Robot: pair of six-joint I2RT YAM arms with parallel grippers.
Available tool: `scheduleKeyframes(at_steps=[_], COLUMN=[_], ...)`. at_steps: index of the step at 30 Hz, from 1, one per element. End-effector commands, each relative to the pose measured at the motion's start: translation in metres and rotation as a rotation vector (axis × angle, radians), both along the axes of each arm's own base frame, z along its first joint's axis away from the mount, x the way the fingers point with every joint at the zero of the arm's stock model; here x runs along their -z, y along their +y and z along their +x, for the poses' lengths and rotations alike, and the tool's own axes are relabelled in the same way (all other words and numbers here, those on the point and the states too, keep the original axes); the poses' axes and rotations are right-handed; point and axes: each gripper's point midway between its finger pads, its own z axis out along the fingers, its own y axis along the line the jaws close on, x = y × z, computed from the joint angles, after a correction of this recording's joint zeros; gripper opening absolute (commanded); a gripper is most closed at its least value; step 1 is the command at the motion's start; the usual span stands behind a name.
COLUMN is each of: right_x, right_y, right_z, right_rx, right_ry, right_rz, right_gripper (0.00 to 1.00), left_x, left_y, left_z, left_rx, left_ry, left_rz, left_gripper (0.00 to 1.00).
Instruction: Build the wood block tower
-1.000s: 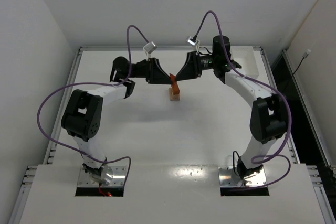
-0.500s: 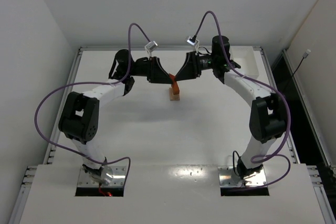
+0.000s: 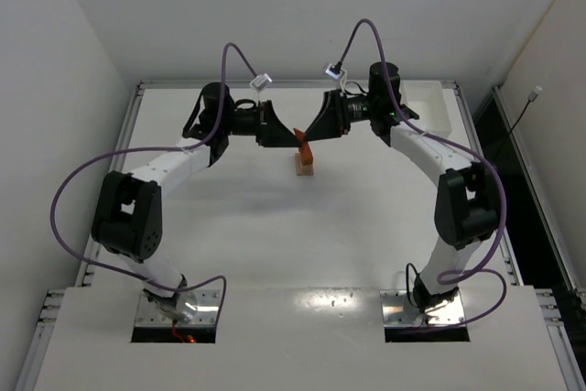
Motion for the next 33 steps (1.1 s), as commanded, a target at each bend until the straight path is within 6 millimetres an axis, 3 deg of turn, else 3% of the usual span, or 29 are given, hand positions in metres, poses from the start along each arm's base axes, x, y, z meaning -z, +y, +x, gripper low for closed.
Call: scheduleKeyframes(at_steps=[1, 3, 6, 7, 9, 10, 12, 16, 20, 21, 25, 29, 30, 31, 33], right_x=[-0.02, -0.015, 0.002, 0.007, 0.028, 0.029, 0.041, 0.058, 0.076, 0.073, 0.083, 0.078, 0.08, 0.069, 0.081], right_y=[-0.003, -0.016, -0.031, -0.037, -0.048, -0.053, -0.061, -0.076, -0.086, -0.087, -0.068, -0.049, -0.048, -0.04, -0.033], right_z=[-0.01, 0.0, 0.022, 0.025, 0.048, 0.046, 0.063, 0.075, 0.077, 0.08, 0.074, 0.08, 0.081, 0.088, 0.09], right_rx=[-0.03, 0.062, 0.231, 0.277, 0.401, 0.429, 0.55, 0.654, 0.715, 0.734, 0.713, 0.682, 0.676, 0.684, 0.662], right_ry=[-0.098, -0.051, -0.027, 0.042, -0.086, -0.097, -0.2, -0.198, -0.192, -0.188, -0.132, -0.126, -0.117, -0.133, -0.099], right_rz=[0.034, 0.009, -0.063, -0.126, -0.268, -0.35, -0.515, -0.687, -0.837, -0.834, -0.869, -0.871, -0.88, -0.855, -0.883], right_gripper=[0.0, 0.0, 0.0, 0.0, 0.0, 0.0, 0.0, 0.0, 0.0, 0.0, 0.0, 0.0, 0.0, 0.0, 0.0], left_x=[-0.007, -0.011, 0.012, 0.009, 0.017, 0.023, 0.026, 0.046, 0.057, 0.062, 0.069, 0.069, 0.069, 0.069, 0.069], left_y=[0.028, 0.049, 0.083, 0.093, 0.119, 0.134, 0.162, 0.203, 0.224, 0.226, 0.231, 0.237, 0.237, 0.238, 0.24], left_z=[0.028, 0.044, 0.056, 0.056, 0.068, 0.069, 0.078, 0.076, 0.07, 0.068, 0.062, 0.058, 0.058, 0.058, 0.059], left_rx=[-0.192, -0.317, -0.466, -0.508, -0.651, -0.706, -0.852, -0.999, -1.036, -1.028, -1.059, -1.095, -1.1, -1.115, -1.122], left_ry=[-0.068, -0.109, -0.054, -0.08, -0.124, -0.115, -0.101, -0.035, -0.087, -0.069, -0.044, -0.038, -0.03, -0.021, -0.021], left_rz=[0.07, 0.12, 0.268, 0.3, 0.411, 0.455, 0.535, 0.671, 0.791, 0.795, 0.801, 0.813, 0.807, 0.807, 0.812], left_gripper=[0.77, 0.77, 0.76, 0.74, 0.69, 0.66, 0.63, 0.63, 0.66, 0.66, 0.83, 1.0, 1.0, 1.0, 1.0])
